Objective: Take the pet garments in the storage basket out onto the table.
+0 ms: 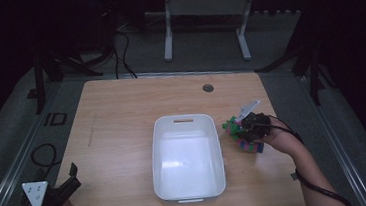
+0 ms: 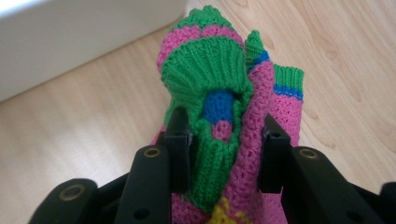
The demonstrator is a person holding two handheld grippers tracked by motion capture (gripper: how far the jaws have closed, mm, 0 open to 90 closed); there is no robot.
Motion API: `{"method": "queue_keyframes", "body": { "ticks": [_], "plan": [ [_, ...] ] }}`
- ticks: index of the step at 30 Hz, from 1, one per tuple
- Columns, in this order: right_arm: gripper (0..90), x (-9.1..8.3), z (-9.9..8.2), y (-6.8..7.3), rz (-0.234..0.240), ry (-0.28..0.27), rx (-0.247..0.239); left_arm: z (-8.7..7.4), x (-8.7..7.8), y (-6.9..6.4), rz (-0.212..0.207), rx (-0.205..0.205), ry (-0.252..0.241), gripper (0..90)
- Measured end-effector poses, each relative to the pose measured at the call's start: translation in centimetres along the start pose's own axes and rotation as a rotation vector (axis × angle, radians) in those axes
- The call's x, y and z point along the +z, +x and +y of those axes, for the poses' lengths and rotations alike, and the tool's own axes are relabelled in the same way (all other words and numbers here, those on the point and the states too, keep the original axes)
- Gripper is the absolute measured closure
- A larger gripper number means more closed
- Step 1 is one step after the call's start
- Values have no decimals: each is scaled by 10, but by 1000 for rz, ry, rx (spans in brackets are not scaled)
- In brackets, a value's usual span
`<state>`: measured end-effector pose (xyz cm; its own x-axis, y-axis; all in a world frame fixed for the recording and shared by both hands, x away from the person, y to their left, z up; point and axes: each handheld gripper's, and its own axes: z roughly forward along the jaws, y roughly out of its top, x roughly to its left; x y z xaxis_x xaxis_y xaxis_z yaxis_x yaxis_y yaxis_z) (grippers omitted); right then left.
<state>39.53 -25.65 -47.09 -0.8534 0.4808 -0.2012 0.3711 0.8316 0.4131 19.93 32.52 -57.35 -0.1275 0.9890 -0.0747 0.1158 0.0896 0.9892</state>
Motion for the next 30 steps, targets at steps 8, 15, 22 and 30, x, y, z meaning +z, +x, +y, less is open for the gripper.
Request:
{"method": "queue_keyframes", "body": {
  "ticks": [8,15,22,30],
  "plan": [
    [640,31,-3,-8,3,21,43,0,0,0,-4,0,1,18],
    [632,52,-8,-8,20,39,72,0,0,0,-5,0,0,18],
    [556,56,-7,-6,20,49,71,0,0,0,-5,2,0,19],
    [305,35,-6,-1,27,-11,91,0,0,0,-5,2,-1,18]
  ]
}}
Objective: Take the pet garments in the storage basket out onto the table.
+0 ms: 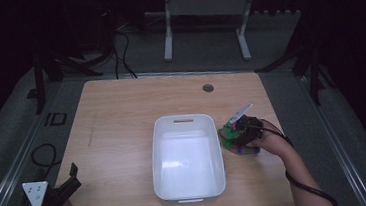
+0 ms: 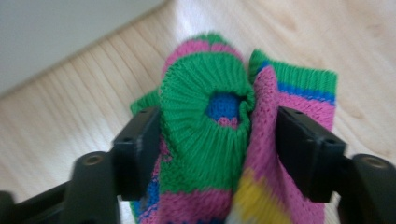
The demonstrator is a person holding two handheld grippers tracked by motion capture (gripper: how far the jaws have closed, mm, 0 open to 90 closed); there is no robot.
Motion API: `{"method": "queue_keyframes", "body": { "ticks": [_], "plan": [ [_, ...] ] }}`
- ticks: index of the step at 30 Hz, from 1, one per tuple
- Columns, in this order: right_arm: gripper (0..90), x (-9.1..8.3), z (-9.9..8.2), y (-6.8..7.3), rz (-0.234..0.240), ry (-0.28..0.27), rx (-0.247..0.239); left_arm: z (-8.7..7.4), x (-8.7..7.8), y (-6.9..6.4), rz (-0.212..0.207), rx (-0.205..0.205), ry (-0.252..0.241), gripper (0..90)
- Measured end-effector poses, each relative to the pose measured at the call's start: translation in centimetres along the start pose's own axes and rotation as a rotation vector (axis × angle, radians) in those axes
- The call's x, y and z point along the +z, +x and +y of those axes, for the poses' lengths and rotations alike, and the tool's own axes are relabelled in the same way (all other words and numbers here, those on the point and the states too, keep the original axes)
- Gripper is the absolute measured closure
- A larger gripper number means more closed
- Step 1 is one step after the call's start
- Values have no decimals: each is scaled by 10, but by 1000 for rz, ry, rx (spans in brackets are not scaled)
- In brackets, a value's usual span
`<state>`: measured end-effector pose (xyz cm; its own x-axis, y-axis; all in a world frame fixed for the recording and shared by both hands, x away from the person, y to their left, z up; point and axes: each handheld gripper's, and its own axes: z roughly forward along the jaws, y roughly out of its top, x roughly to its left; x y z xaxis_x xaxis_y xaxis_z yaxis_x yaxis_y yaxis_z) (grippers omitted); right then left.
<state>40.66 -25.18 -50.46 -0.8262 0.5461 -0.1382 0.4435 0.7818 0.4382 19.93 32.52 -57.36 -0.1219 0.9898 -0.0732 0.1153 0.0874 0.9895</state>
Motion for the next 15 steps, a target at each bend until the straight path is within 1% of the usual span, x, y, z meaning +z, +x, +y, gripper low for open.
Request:
{"method": "queue_keyframes", "body": {
  "ticks": [1,5,7,9,10,11,15],
  "plan": [
    [294,-5,-2,0,-1,-26,8,0,0,0,0,0,-1,19],
    [235,-20,-9,2,-3,-94,55,0,0,0,1,2,-1,19],
    [197,-27,-16,4,-6,-131,73,0,0,0,2,1,-2,18],
    [178,-33,-23,5,-2,-167,101,0,0,0,2,2,-1,18],
    [132,-36,-27,5,8,-185,111,0,0,0,2,2,-1,18],
    [138,-39,-32,6,13,-202,116,0,0,0,3,1,-1,18],
    [129,-47,-50,9,-9,-256,166,0,0,-1,3,3,-2,18]
  ]
}}
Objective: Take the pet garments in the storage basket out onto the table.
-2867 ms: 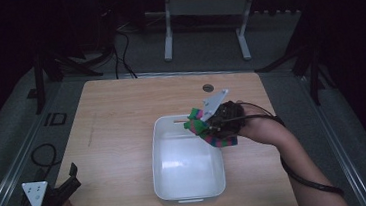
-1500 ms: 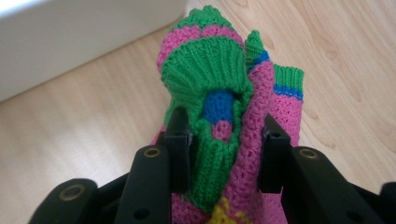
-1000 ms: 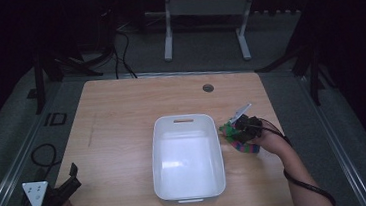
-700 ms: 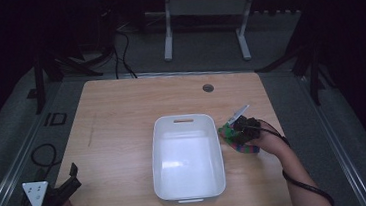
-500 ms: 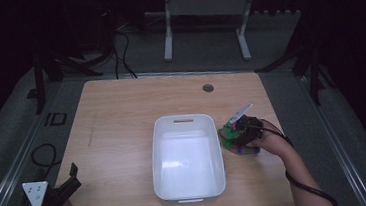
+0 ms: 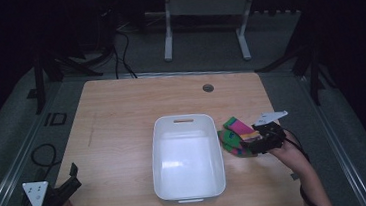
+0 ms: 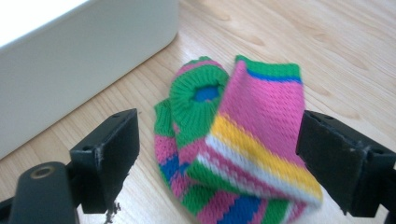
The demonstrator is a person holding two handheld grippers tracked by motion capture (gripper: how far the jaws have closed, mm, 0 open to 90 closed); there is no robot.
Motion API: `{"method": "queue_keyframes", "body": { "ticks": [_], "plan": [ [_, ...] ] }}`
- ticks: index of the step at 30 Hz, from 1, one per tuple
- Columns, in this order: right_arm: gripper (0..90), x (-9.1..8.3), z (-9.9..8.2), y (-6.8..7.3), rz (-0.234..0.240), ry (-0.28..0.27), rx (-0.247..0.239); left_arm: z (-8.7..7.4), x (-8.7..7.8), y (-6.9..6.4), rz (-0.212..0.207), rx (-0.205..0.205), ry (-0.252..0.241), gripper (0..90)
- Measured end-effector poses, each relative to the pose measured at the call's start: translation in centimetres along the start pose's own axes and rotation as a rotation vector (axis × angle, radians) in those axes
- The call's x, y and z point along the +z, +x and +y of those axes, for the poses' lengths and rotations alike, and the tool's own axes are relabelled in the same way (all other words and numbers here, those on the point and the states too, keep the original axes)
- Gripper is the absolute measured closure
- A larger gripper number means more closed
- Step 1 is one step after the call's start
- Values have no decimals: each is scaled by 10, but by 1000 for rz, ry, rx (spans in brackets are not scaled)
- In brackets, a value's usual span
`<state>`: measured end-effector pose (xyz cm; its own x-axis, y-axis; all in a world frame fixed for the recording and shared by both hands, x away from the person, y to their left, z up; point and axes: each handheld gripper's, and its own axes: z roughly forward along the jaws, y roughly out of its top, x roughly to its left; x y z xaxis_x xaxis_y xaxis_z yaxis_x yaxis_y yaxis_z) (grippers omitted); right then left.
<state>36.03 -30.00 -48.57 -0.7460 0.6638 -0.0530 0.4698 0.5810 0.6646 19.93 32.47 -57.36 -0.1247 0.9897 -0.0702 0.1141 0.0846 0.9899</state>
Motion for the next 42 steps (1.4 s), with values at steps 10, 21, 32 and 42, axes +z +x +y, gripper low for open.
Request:
{"method": "queue_keyframes", "body": {
  "ticks": [10,21,32,42],
  "plan": [
    [113,-26,-46,-2,-138,-153,132,0,0,0,1,2,0,18],
    [114,-38,-93,0,-238,-185,211,0,0,0,2,2,0,19],
    [116,-53,-129,10,-374,-307,298,0,0,0,3,0,0,18],
    [116,-58,-149,14,-461,-405,384,0,0,0,5,1,-2,18]
  ]
}}
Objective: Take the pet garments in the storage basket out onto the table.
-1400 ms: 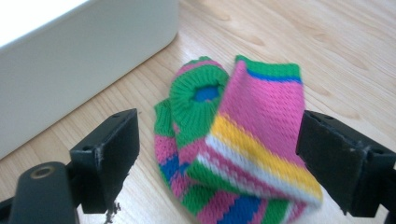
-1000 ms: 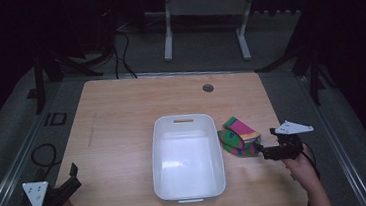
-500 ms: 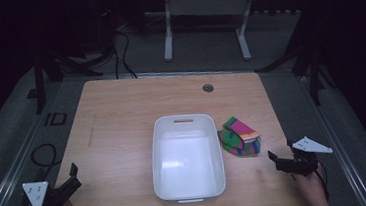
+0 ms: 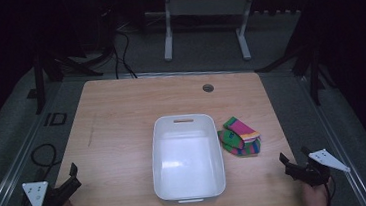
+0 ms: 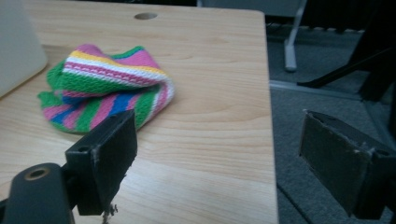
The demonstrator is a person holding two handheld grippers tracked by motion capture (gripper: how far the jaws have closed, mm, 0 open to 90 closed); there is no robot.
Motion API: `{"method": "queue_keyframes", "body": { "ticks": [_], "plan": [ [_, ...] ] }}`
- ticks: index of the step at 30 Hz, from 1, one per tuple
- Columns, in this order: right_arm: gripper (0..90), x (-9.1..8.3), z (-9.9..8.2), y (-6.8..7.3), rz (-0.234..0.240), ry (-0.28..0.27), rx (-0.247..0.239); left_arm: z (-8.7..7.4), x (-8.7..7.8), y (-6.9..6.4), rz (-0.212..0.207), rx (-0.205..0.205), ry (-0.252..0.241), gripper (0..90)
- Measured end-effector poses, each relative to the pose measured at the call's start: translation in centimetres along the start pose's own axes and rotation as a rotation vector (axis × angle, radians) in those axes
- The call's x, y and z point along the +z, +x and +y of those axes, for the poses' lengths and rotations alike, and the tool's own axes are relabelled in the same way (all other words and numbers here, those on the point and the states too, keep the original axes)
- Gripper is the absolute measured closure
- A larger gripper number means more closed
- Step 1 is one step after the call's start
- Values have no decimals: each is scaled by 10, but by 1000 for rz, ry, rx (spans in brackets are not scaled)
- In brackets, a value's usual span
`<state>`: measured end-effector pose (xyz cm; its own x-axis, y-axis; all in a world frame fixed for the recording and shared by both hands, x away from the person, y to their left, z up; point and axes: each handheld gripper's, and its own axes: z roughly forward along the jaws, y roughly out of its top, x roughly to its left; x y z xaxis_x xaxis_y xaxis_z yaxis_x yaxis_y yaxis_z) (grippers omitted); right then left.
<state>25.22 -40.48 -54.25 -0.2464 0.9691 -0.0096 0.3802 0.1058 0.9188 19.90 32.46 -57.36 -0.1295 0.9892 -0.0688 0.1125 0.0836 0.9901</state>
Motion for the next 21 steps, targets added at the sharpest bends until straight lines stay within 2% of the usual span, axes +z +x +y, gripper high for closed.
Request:
{"method": "queue_keyframes", "body": {
  "ticks": [3,4,6,9,12,18,21],
  "plan": [
    [116,0,-3,-2,-20,-16,6,0,0,0,0,0,0,19],
    [116,1,-4,-3,-30,-10,9,0,0,0,0,0,1,19],
    [116,3,-6,-4,-18,11,19,0,0,0,0,-1,1,19],
    [116,4,-7,-3,-29,22,-7,0,0,0,0,-1,1,18],
    [116,4,-7,-4,-32,23,-3,0,0,0,0,-1,2,18],
    [117,5,-9,-9,-66,25,46,0,0,0,1,1,2,19],
    [117,6,-10,-11,-67,30,53,0,0,0,0,-1,2,19]
  ]
}}
